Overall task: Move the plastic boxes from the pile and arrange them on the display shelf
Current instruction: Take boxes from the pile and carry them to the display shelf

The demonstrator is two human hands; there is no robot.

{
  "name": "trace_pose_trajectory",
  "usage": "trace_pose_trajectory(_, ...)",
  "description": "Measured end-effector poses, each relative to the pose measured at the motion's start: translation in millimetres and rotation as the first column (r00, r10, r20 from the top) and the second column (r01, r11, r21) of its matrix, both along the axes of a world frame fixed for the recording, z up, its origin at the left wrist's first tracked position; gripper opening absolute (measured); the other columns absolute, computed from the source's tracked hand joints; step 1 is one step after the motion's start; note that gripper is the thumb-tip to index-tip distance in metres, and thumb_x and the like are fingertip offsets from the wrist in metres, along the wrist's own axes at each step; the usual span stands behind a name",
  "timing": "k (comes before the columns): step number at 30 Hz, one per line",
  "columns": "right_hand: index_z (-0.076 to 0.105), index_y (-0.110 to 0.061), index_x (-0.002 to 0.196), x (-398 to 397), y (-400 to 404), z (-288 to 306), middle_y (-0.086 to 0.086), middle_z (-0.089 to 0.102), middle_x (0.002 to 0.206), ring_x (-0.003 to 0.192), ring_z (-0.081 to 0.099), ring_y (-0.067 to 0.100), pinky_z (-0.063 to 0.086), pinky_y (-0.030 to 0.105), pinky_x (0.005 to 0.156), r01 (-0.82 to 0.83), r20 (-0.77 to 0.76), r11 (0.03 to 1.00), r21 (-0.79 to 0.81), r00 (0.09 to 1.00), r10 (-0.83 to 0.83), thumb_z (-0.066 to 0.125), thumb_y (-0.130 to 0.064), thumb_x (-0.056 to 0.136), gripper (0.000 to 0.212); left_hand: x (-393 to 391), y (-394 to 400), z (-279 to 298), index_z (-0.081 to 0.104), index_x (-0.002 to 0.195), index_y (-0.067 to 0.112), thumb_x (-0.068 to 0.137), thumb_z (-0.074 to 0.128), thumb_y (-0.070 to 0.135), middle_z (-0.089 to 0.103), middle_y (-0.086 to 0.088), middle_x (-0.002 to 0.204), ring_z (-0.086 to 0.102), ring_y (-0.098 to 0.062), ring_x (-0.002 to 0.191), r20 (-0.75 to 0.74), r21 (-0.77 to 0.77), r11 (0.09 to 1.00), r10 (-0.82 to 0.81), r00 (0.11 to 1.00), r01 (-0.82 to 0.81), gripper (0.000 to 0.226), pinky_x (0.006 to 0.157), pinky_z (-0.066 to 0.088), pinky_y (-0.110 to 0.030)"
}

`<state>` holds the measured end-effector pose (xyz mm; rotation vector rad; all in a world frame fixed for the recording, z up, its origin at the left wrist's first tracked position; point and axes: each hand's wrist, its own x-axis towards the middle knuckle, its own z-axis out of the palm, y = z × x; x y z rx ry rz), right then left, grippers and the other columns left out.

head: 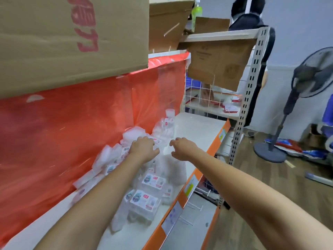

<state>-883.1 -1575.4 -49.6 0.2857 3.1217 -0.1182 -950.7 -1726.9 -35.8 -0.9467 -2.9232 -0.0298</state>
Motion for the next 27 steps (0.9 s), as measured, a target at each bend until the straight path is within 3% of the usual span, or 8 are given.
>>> trace_pose_trajectory(6, 0.043, -0.013, 0.136, -56.9, 55.0, -10.3, 0.010, 0.046, 0.134, 0.125, 0.041, 0.029, 0.041, 0.037, 0.093, -0.117, 0.064, 0.993, -0.002, 0.991, 0.117, 0.048, -0.023, 0.093, 0.044, -36.0, 39.1, -15.2, 0.054, 0.128, 0.015, 0.089, 0.052, 0.028, 0.050, -0.008, 0.127, 0.043, -0.029, 0.121, 0.132, 0.049, 0.999, 0.000, 0.991, -0.006, 0.041, 0.099, 0.038, -0.035)
trace_pose_trajectory(12, 0.041, -0.013, 0.137, -98.2, 84.7, -18.9, 0.010, 0.047, 0.131, 0.122, 0.044, 0.029, 0.041, 0.036, 0.090, -0.198, 0.073, 0.978, -0.060, 0.977, 0.202, 0.047, -0.018, 0.093, 0.045, -54.0, 50.6, -21.4, 0.040, 0.140, 0.022, 0.085, 0.060, 0.035, 0.040, -0.009, 0.140, 0.036, -0.030, 0.128, 0.254, -0.032, 0.992, 0.123, 0.959, -0.119, 0.060, 0.107, 0.031, -0.036)
trace_pose_trajectory(18, 0.033, -0.016, 0.142, -115.8, 66.8, -38.7, 0.011, 0.036, 0.136, 0.123, 0.037, 0.030, 0.042, 0.038, 0.090, -0.386, 0.043, 0.915, -0.122, 0.918, 0.393, 0.050, -0.021, 0.092, 0.053, -52.0, 53.9, -29.3, 0.034, 0.140, 0.030, 0.084, 0.061, 0.037, 0.036, -0.006, 0.143, 0.029, -0.029, 0.129, 0.278, 0.013, 0.971, 0.224, 0.934, -0.237, 0.062, 0.107, 0.032, -0.043)
trace_pose_trajectory(24, 0.039, -0.020, 0.137, -118.3, 72.2, -65.5, 0.009, 0.038, 0.134, 0.114, 0.036, 0.031, 0.035, 0.033, 0.097, -0.426, -0.140, 0.900, -0.088, 0.900, 0.412, 0.046, -0.019, 0.088, 0.049, -46.0, 54.9, -30.2, 0.029, 0.142, 0.034, 0.081, 0.062, 0.038, 0.032, -0.012, 0.145, 0.020, -0.031, 0.133, 0.266, -0.035, 0.950, 0.309, 0.913, -0.311, 0.069, 0.108, 0.029, -0.042)
trace_pose_trajectory(27, 0.044, -0.018, 0.133, -120.6, 73.9, -70.5, 0.010, 0.040, 0.130, 0.111, 0.037, 0.031, 0.031, 0.032, 0.096, -0.443, -0.197, 0.883, -0.159, 0.890, 0.411, 0.049, -0.018, 0.085, 0.048, -41.9, 56.3, -29.8, 0.032, 0.140, 0.032, 0.081, 0.062, 0.033, 0.026, -0.011, 0.149, 0.018, -0.030, 0.135, 0.273, -0.010, 0.942, 0.324, 0.906, -0.334, 0.066, 0.108, 0.026, -0.042)
